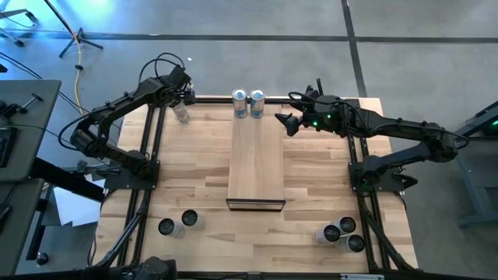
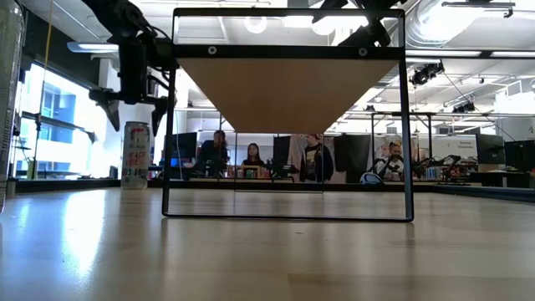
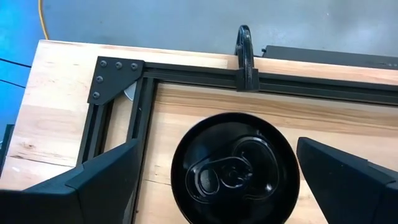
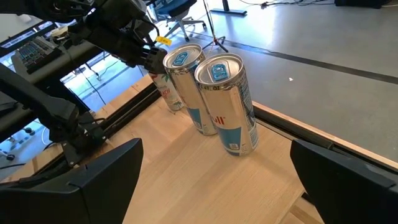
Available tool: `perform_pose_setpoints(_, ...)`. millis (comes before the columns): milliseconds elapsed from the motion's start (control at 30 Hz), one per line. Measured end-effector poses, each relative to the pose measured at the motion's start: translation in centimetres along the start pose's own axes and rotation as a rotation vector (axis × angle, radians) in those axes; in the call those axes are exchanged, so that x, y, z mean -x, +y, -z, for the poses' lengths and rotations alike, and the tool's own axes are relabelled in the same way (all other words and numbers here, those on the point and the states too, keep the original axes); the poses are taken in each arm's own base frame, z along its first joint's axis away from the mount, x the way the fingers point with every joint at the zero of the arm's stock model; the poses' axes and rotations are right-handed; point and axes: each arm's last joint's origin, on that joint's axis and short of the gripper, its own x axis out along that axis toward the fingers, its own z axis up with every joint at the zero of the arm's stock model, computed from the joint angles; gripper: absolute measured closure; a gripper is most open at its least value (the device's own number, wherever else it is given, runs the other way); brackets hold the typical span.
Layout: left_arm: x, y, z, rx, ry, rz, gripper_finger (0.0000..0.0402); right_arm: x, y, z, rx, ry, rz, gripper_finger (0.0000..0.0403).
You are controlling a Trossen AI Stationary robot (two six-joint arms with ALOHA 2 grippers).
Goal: Place canned beverage on shelf
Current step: Put the top white pink soda can on the shelf
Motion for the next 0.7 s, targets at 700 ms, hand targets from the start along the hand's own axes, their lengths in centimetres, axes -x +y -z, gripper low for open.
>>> perform_pose_setpoints(700,-1.1,-0.6,0.1,-0.016,0.036,-0.006,0.0002,0.0,0.0,0.0,0.001,0.007,-0.011,0.0009)
